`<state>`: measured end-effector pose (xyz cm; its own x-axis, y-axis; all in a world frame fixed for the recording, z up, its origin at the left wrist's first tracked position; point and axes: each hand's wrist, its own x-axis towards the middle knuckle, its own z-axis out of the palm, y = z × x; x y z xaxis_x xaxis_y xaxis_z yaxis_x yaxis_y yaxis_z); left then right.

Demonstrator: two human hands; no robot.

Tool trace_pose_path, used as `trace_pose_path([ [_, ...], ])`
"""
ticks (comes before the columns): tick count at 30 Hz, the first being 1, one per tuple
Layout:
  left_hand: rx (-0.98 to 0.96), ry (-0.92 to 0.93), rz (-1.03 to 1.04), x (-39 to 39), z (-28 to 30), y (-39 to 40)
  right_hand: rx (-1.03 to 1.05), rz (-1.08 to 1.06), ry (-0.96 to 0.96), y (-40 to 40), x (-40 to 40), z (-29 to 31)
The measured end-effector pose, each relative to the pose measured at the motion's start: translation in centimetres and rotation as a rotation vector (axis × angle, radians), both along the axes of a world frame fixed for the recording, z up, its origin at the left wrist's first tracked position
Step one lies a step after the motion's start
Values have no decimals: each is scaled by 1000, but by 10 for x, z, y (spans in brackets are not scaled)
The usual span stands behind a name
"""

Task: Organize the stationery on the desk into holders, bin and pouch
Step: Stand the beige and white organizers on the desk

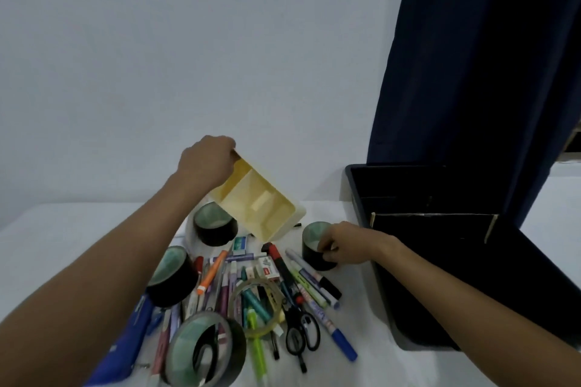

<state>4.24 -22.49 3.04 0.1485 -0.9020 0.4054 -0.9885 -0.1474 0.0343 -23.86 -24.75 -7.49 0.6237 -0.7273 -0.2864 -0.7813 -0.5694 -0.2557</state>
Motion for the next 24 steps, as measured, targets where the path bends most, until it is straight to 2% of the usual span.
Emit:
trace_pose_path([
  [3, -98, -115, -57, -19, 11, -21, -11, -64, -164, -8, -5, 14],
  [8, -39, -337, -115, -48, 7, -53, 7, -189, -437, -33, 7, 31],
  [11, -8, -397, -149, -62, -1, -70, 70, -242, -517, -44, 21, 35],
  [14, 33, -440, -179, -77, -9, -85, 118, -275, -519, -55, 33, 31],
  [21, 150, -403, -202, -92, -21, -114, 54, -331, -486, -78, 44, 16],
  [24, 66, -206, -280, -87, -33, -127, 50, -356, -493, -82, 44, 14],
])
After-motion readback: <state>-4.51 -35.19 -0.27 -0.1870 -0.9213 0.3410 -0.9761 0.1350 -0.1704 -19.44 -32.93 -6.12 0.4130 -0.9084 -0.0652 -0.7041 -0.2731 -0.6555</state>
